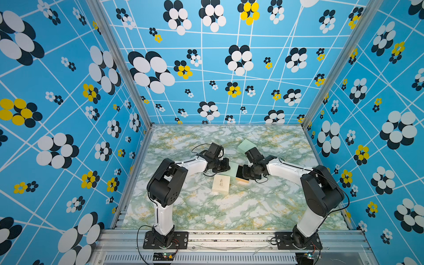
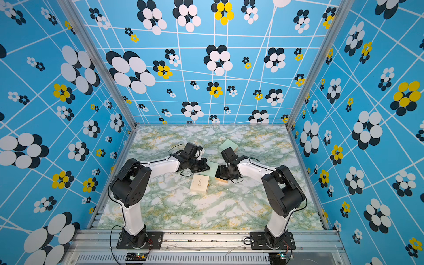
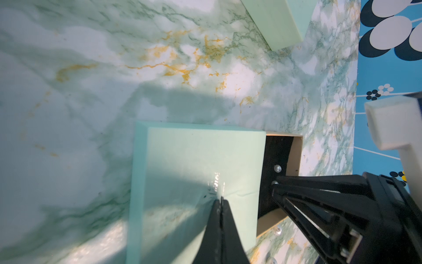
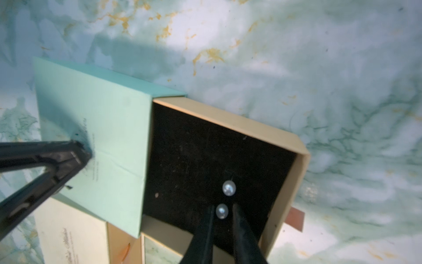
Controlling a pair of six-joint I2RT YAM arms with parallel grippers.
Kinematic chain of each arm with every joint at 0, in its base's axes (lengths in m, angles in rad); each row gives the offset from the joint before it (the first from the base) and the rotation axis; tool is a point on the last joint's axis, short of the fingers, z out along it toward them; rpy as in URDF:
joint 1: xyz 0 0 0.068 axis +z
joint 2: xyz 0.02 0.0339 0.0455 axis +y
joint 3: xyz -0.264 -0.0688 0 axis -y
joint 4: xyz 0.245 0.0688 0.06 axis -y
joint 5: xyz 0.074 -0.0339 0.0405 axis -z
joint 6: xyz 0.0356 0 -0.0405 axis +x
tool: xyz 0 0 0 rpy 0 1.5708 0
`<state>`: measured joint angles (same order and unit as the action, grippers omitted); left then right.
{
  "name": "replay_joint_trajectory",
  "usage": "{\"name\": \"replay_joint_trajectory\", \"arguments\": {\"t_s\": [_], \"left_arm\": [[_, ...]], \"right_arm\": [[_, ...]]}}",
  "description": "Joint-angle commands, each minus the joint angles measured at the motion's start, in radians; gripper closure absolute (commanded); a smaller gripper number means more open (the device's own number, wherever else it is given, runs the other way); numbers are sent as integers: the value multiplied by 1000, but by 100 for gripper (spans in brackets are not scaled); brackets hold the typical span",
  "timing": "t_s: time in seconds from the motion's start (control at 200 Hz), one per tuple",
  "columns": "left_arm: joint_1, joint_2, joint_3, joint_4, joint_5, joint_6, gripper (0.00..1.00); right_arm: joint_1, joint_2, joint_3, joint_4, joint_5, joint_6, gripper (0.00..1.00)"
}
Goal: Take out the earrings from the drawer-style jewelry box
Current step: Pick up the earring from the drawer.
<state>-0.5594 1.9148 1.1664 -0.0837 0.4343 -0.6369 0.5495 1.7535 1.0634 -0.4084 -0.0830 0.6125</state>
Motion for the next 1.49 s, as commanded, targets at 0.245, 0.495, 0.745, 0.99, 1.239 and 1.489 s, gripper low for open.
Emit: {"name": "replay_joint_trajectory", "arguments": {"t_s": [0.245, 0.495, 0.745, 0.99, 1.239, 1.489], "left_arm": [[-10, 3, -6, -57, 1, -7, 100], [-10, 4, -6, -57, -1, -7, 100], [-9, -3, -10, -57, -4, -6, 100], [-8, -4, -13, -58, -5, -5, 100], [-8, -8, -15, -57, -6, -4, 100], [-7, -6, -15, -57, -5, -4, 100]], "right_arm": [[9, 30, 15, 0, 20, -8, 85], [9, 17, 17, 2, 26, -10, 88], [9, 3, 14, 7, 24, -8, 90], [9, -36, 9, 7, 39, -6, 91], [8, -41, 7, 7, 41, -5, 93], [9, -55, 4, 5, 45, -5, 94]]}}
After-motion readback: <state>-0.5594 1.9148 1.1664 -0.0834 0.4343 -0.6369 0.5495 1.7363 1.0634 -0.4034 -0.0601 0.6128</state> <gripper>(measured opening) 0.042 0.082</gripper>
